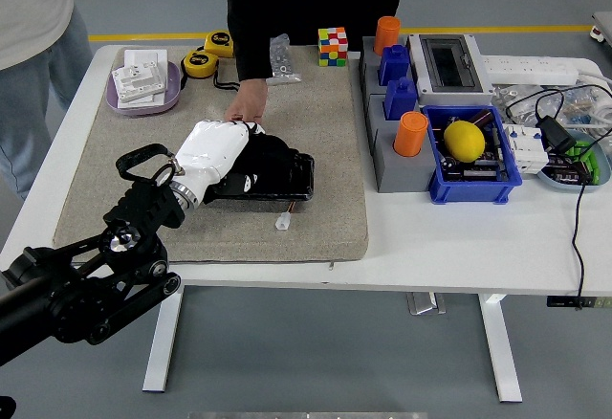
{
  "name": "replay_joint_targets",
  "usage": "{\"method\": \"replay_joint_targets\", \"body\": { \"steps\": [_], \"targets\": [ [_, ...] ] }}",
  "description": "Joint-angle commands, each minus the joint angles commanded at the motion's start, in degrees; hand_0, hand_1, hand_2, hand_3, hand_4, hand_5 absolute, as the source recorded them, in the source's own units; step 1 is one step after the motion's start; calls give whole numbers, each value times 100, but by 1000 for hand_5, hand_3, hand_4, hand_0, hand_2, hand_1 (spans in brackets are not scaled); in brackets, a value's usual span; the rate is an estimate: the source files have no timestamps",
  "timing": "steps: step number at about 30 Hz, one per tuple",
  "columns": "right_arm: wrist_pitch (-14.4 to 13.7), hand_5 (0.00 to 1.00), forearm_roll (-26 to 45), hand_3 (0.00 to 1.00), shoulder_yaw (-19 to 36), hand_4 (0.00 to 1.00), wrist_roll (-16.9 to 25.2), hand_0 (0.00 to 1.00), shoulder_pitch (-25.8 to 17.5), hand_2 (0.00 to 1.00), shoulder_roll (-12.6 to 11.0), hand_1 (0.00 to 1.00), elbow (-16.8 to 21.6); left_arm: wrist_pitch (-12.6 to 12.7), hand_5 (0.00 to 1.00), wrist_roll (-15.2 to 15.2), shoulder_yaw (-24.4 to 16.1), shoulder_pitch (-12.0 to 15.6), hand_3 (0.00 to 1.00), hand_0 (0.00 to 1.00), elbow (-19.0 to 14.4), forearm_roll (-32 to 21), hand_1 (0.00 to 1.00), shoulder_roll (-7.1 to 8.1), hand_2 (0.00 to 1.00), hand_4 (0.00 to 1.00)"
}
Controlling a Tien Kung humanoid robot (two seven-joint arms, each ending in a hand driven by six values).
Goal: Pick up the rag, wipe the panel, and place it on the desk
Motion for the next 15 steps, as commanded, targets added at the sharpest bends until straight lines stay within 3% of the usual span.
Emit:
{"method": "replay_joint_targets", "body": {
  "steps": [15],
  "targets": [
    [45,690,-22,616,-9,998,-10,690,74,648,-36,471,-18,-7,2,34,491,-293,262,229,-97,-101,127,-282,416,85]
  ]
}}
